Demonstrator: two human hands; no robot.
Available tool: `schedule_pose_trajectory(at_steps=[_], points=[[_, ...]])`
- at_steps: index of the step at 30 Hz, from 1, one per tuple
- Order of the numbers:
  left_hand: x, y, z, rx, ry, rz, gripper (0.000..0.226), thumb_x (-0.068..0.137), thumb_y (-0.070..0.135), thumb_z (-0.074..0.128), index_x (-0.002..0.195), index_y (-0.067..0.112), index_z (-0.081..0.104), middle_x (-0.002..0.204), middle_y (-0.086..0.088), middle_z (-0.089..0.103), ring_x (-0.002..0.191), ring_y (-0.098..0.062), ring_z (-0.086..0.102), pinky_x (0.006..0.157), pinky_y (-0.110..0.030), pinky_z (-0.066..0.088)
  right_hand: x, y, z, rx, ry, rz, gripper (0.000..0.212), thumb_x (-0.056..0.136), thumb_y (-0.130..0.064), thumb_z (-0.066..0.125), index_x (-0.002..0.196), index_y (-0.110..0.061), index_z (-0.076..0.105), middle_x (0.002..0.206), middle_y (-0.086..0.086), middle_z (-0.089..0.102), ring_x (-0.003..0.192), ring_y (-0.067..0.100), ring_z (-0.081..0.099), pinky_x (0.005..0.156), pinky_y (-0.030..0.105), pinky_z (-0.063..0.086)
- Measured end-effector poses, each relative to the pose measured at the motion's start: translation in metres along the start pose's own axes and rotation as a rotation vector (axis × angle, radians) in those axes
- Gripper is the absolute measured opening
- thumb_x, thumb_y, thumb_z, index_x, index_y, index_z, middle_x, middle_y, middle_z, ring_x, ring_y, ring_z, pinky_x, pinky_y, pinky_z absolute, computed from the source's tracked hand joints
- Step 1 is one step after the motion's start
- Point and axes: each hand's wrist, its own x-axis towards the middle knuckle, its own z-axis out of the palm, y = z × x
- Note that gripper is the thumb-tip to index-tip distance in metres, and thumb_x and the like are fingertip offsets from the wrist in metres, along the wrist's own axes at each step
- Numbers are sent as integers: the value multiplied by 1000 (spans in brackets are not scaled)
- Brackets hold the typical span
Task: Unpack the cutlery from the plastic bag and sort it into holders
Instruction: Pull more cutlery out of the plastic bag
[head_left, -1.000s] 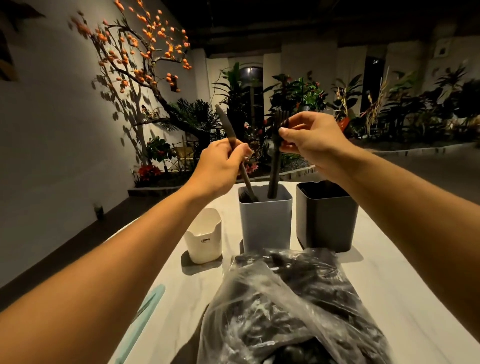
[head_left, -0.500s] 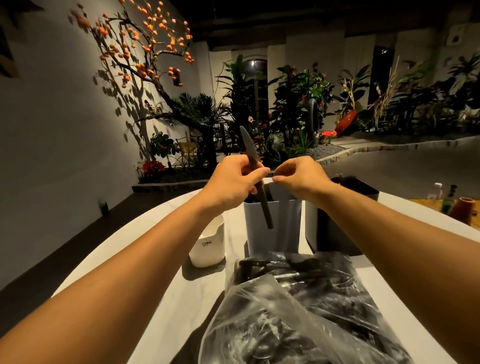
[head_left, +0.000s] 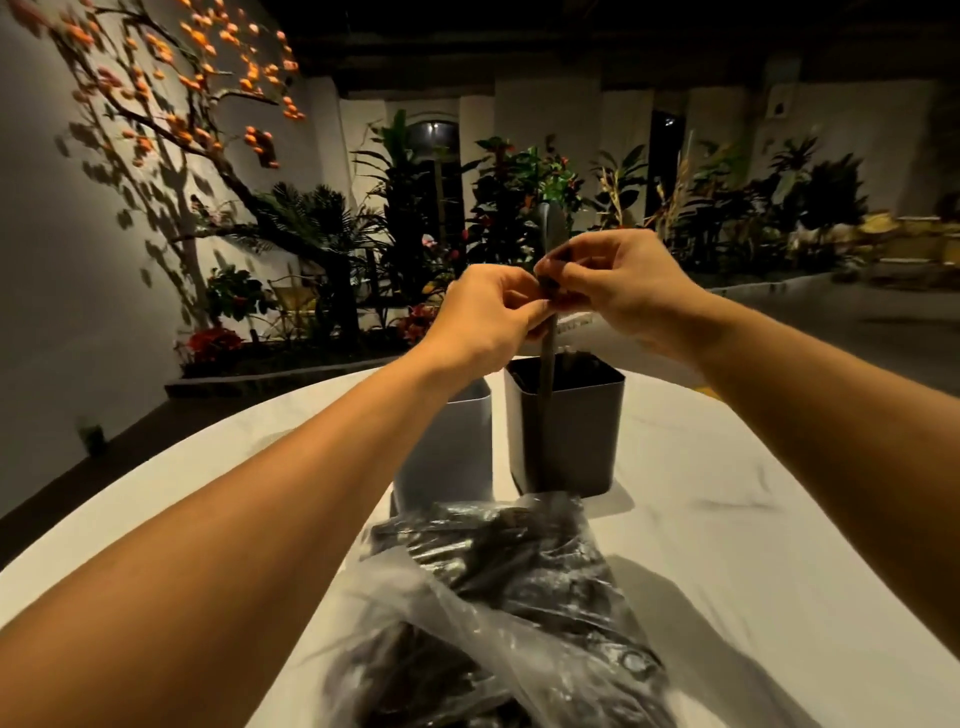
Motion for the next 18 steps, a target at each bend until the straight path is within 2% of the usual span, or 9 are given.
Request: schedule_pose_trajectory(at_steps=[2, 5, 8, 10, 13, 15, 18], points=[[11, 3, 12, 20, 41, 33, 10, 94, 10, 68, 97, 18, 72, 91, -5, 76, 85, -15, 75, 84, -36, 62, 0, 4, -14, -22, 62, -6, 13, 95, -8, 61, 106, -11, 67, 95, 4, 72, 83, 13, 74, 74, 25, 60], [20, 5, 26, 48, 39, 31, 19, 99, 6, 57, 107, 18, 69, 99, -2, 74, 93, -15, 72, 89, -34, 59, 5, 15, -28, -90, 200, -23, 15, 91, -5, 67, 104, -11, 61, 95, 9, 70, 81, 17, 74, 74, 29, 61], [22, -3, 36, 113, -103, -53, 37, 97, -6, 42, 116, 11, 68, 109, -5, 72, 102, -19, 69, 94, -37, 58, 11, 35, -30, -163, 239, 49, 13, 90, -4, 67, 94, -16, 63, 94, 9, 72, 81, 20, 73, 74, 37, 62], [21, -13, 38, 213, -208, -106, 48, 90, -13, 38, 116, 13, 69, 114, -6, 71, 109, -22, 66, 97, -42, 56, 13, 53, -22, -200, 226, 112, 13, 90, -3, 66, 90, -16, 65, 91, 11, 72, 78, 23, 74, 72, 42, 62], [20, -24, 36, 331, -258, -173, 54, 88, -12, 37, 123, 14, 68, 121, -6, 69, 116, -23, 61, 101, -43, 53, 14, 81, -6, -276, 175, 204, 7, 88, -9, 71, 94, -13, 68, 93, 11, 73, 82, 23, 72, 72, 41, 62], [21, -29, 33, 370, -250, -195, 52, 90, -11, 38, 128, 12, 66, 125, -8, 67, 118, -23, 60, 103, -42, 51, 14, 94, 1, -364, 126, 247, 13, 87, -17, 75, 99, -14, 72, 97, 6, 73, 90, 19, 69, 81, 37, 60], [19, -33, 28, 376, -234, -229, 53, 90, -14, 37, 131, 8, 63, 123, -8, 67, 117, -23, 61, 104, -41, 51, 15, 102, 3, -428, 172, 250, 22, 88, -19, 73, 109, -14, 72, 104, 4, 71, 99, 17, 65, 89, 32, 55]])
